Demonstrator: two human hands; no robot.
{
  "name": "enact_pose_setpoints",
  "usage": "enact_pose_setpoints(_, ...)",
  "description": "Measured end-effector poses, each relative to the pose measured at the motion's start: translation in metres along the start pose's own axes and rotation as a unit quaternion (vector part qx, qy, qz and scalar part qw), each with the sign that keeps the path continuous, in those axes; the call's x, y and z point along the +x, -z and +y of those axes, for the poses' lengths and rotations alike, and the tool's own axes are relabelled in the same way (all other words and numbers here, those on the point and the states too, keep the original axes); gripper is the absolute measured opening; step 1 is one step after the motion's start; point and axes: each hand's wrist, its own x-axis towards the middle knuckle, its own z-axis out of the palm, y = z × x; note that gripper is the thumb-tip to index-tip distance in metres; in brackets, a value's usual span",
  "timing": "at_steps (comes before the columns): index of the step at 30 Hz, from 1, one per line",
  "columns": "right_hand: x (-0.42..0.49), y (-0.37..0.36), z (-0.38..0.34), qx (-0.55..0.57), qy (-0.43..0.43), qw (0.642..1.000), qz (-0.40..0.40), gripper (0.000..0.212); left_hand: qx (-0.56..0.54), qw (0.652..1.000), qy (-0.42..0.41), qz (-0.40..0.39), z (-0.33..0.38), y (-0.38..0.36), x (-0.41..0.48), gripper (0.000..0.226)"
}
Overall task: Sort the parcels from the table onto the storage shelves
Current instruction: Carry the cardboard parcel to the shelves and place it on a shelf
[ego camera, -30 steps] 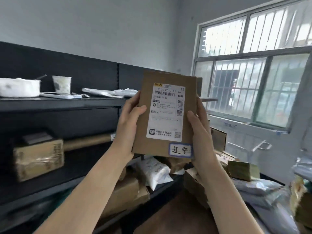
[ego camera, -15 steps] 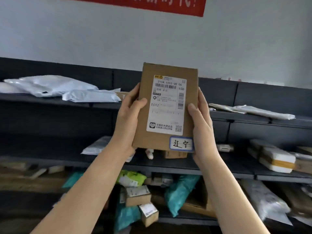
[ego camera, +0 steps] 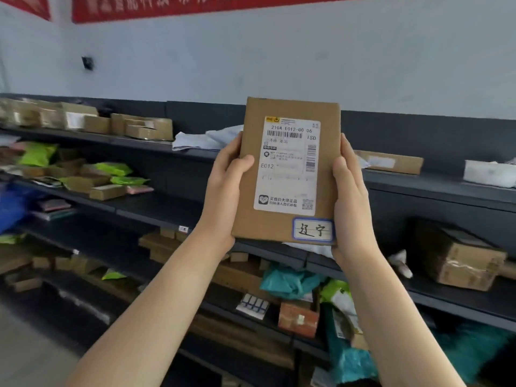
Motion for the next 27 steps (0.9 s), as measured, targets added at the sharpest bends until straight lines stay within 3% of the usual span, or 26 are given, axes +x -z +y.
enact_pose_setpoints(3, 0.003, -0.052, 0.021, 0.017, -0.008, 0.999, -0.027, 0.033, 0.034, 0.999, -0.004, 0.024, 0.01, 0.053, 0.005, 0.03)
enact_pose_setpoints(7, 0.011, -0.125, 0.055, 0.036, -0.032, 0.996, -0.077, 0.045, 0.075, 0.993, -0.019, 0.091, 0.026, 0.125, 0.015, 0.033)
enact_pose_setpoints(15, 0.051, -0.266, 0.136, 0.107, -0.061, 0.975, -0.185, 0.046, 0.144, 0.962, -0.05, 0.228, 0.037, 0.256, 0.058, 0.04)
enact_pose_setpoints(22, 0.096, -0.383, 0.225, 0.206, -0.091, 0.929, -0.294, 0.04, 0.192, 0.916, -0.068, 0.346, 0.03, 0.359, 0.11, 0.036)
enact_pose_setpoints(27, 0.13, -0.473, 0.274, 0.264, -0.096, 0.883, -0.377, 0.053, 0.23, 0.876, -0.089, 0.414, 0.037, 0.424, 0.141, 0.042)
